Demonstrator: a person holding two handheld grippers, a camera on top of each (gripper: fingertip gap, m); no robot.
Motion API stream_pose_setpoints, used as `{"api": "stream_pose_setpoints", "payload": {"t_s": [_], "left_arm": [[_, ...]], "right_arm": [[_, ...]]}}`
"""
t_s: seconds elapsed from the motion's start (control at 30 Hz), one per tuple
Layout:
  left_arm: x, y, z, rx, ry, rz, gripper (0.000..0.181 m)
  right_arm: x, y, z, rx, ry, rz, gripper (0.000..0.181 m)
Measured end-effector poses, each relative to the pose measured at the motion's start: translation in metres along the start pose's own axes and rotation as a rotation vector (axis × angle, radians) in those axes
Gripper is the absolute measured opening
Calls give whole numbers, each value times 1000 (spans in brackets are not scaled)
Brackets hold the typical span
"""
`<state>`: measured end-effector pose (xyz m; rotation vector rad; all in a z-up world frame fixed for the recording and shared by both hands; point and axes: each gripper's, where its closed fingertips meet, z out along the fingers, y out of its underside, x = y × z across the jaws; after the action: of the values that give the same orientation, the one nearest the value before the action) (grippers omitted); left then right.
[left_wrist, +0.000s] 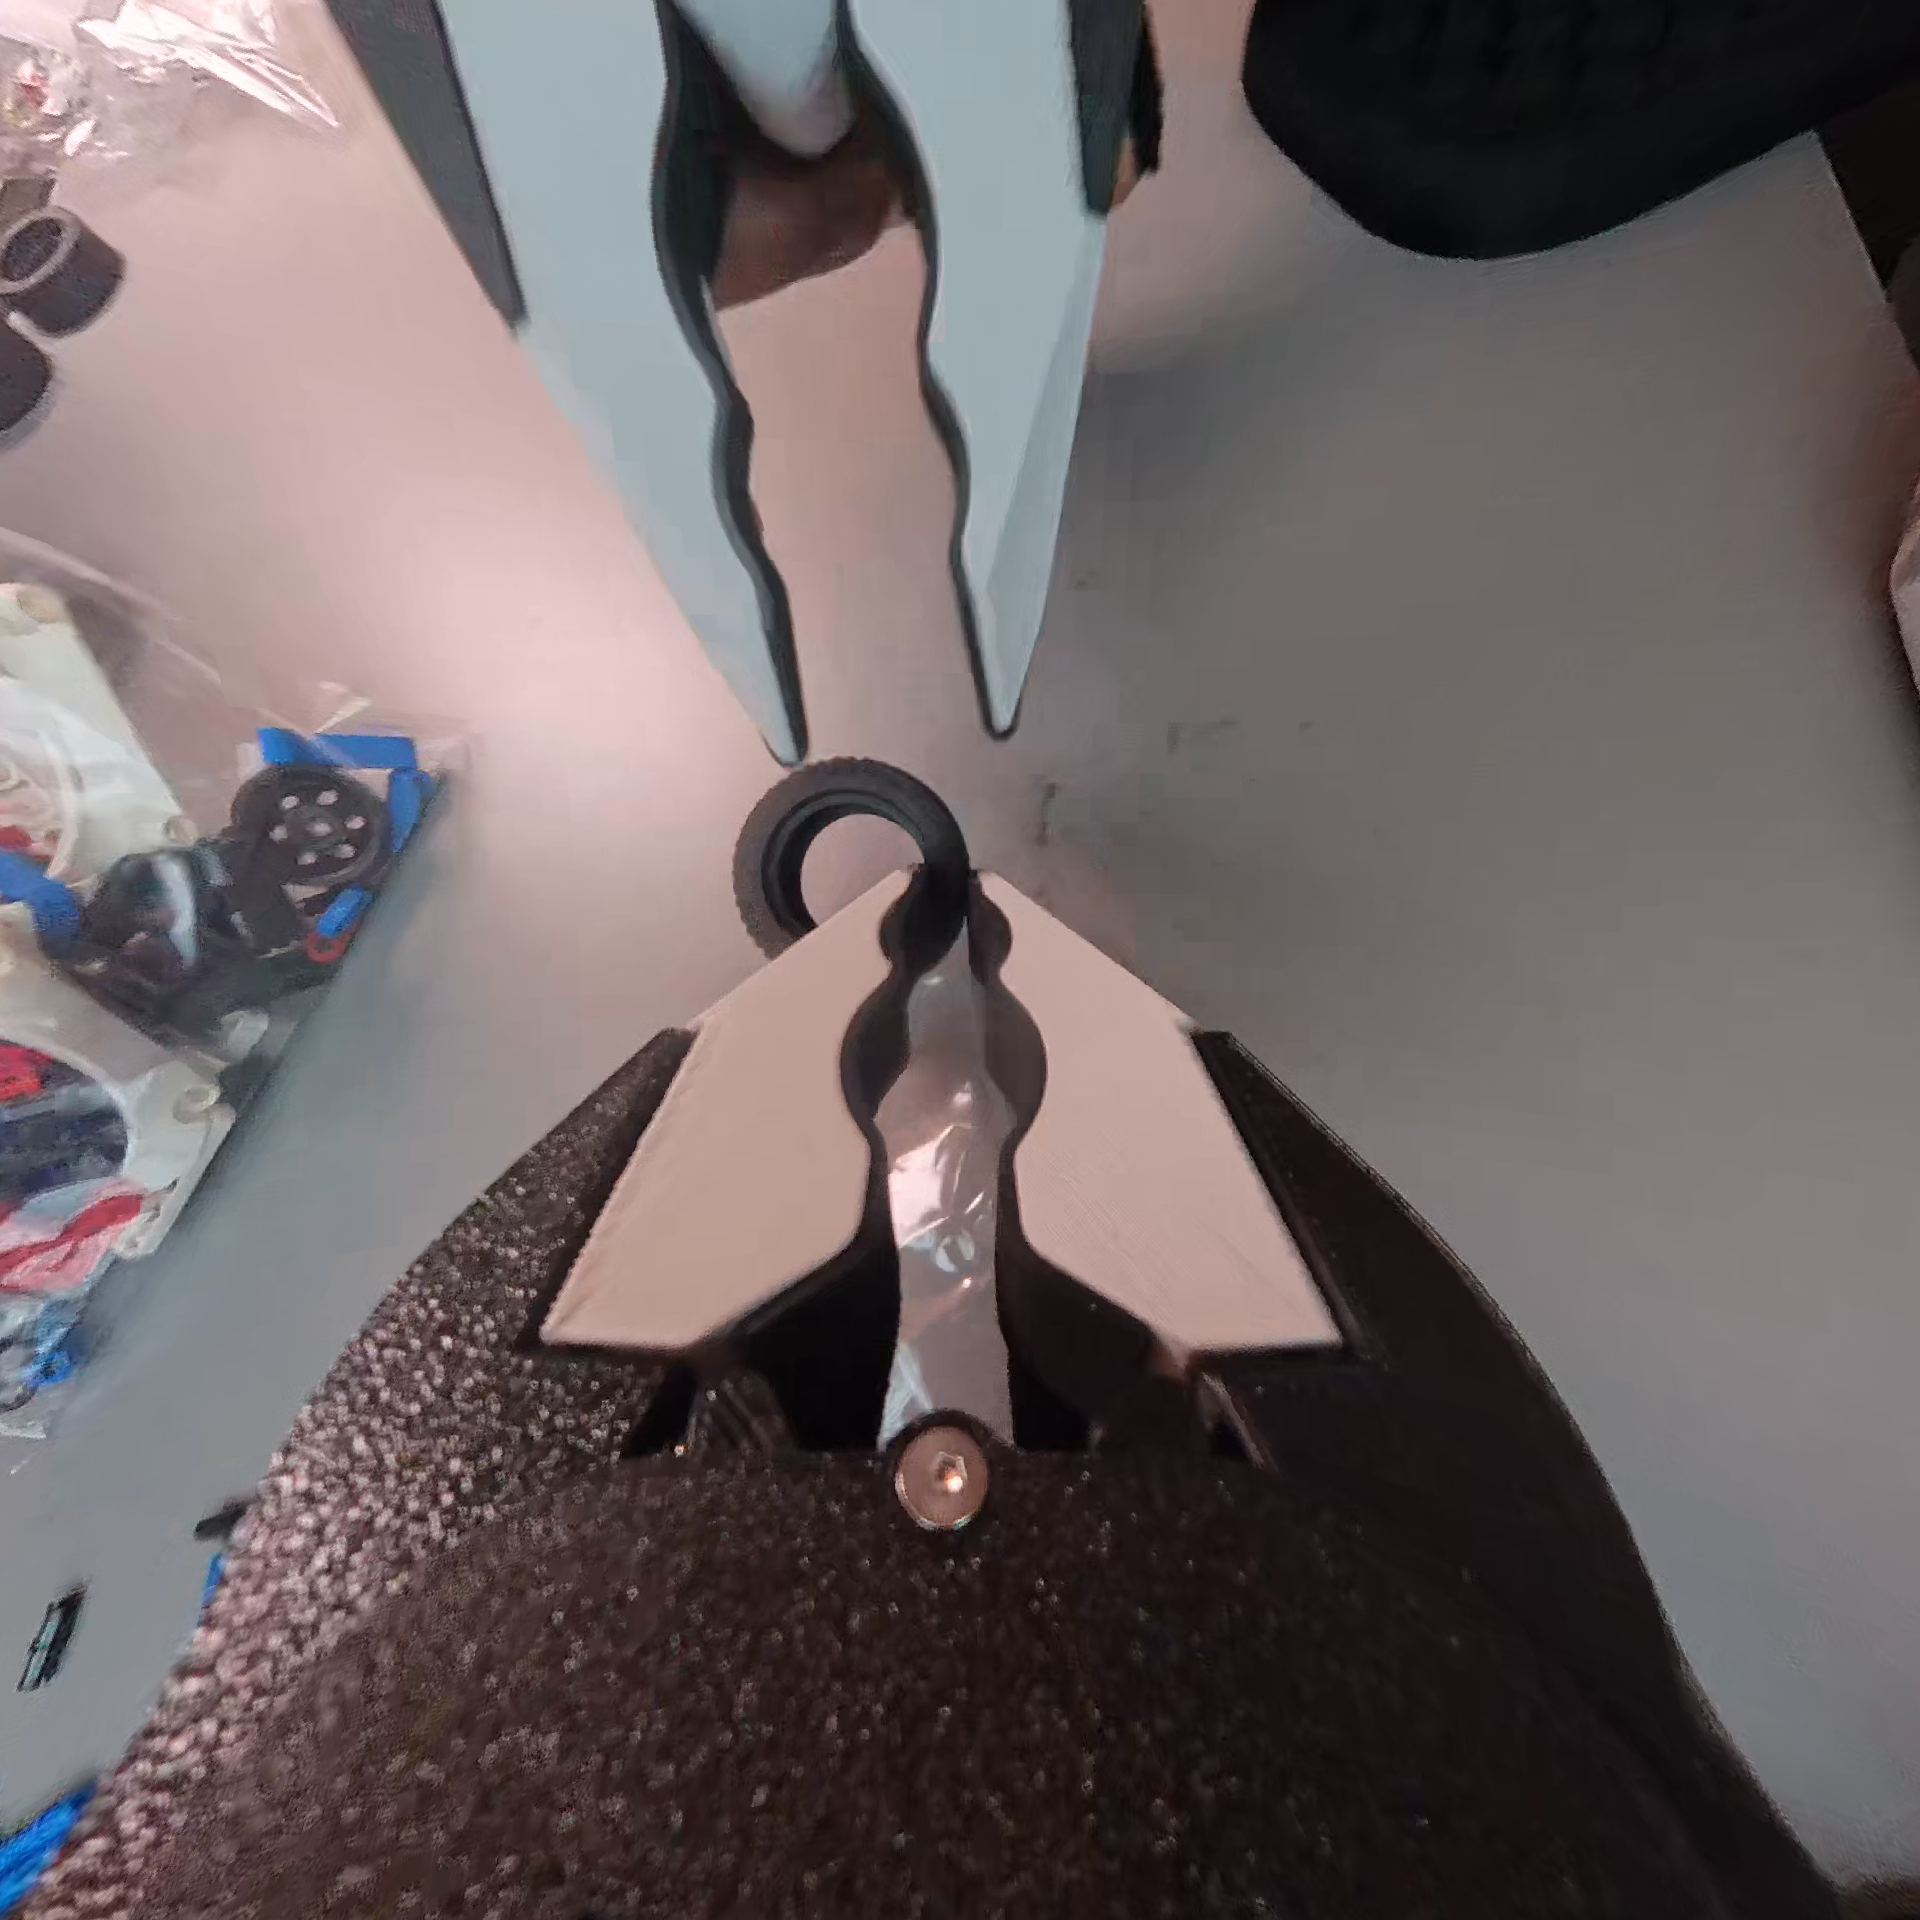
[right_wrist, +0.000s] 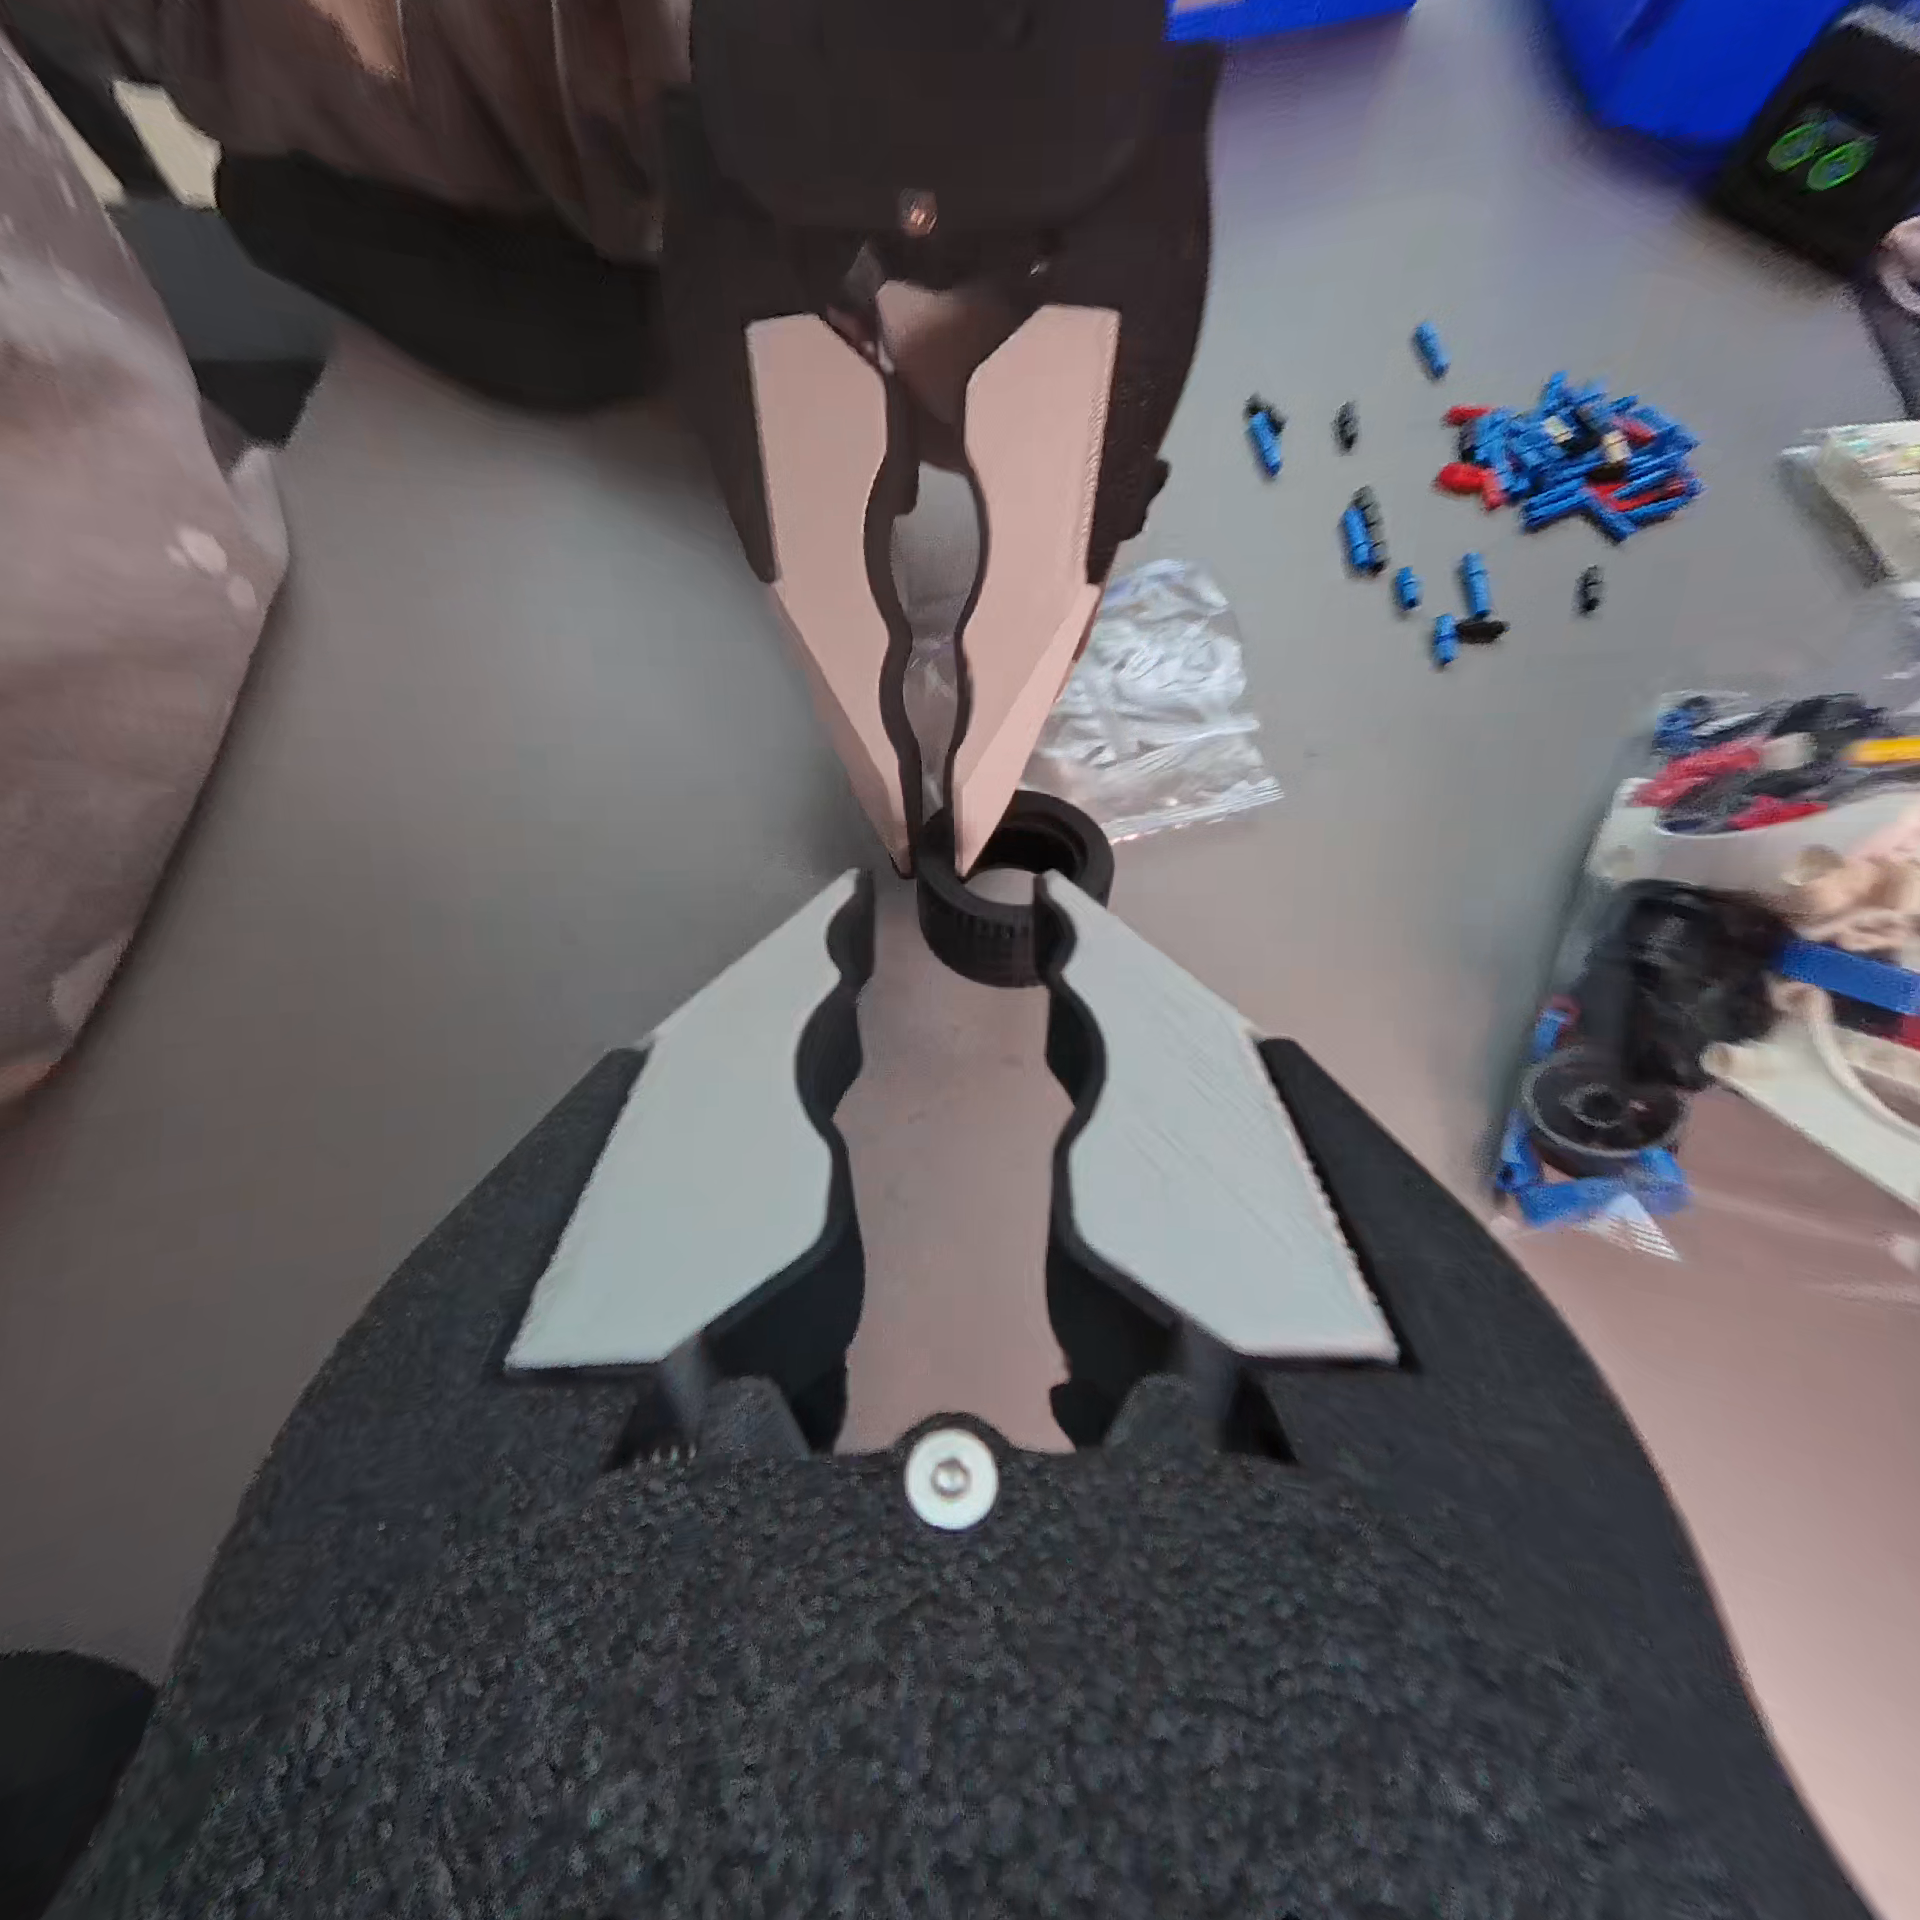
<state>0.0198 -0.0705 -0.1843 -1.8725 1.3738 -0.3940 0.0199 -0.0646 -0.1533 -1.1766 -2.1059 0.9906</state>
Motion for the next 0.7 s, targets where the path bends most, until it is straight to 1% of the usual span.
{"api": "stream_pose_setpoints", "payload": {"t_s": [0.03, 0.1, 0.17, 0.23, 0.27, 0.33, 0.37, 0.43, 0.5, 0.57, 0.6, 0.63, 0.7], "left_arm": [[-8, 0, -8, 9, -25, -24, 5], [-38, 7, -34, 11, -123, -82, 6], [-81, 26, -70, -26, -247, -185, 6], [-139, 61, -111, -111, -444, -301, 6], [-165, 82, -131, -171, -521, -362, 7], [-202, 129, -158, -328, -589, -502, 7], [-219, 150, -169, -389, -631, -529, 7], [-238, 182, -172, -460, -615, -605, 7], [-251, 204, -168, -499, -605, -635, 7], [-257, 214, -162, -514, -592, -639, 7], [-259, 217, -159, -519, -585, -638, 7], [-259, 219, -156, -525, -573, -640, 7], [-258, 222, -151, -527, -536, -649, 6]], "right_arm": [[8, -10, -11, 55, 32, 38, 41], [25, -26, -36, 166, 121, 106, 48], [40, -30, -53, 221, 239, 158, 49], [54, -23, -59, 231, 371, 195, 48], [54, -20, -56, 234, 393, 211, 49], [50, -11, -43, 224, 397, 229, 48], [47, -6, -36, 205, 390, 230, 48], [44, 3, -25, 160, 382, 220, 47], [43, 9, -15, 122, 377, 235, 42], [34, 11, 1, 105, 327, 289, 43], [27, 9, 9, 97, 287, 305, 47], [22, 9, 18, 75, 262, 304, 51], [17, 10, 30, 14, 258, 252, 60]]}}
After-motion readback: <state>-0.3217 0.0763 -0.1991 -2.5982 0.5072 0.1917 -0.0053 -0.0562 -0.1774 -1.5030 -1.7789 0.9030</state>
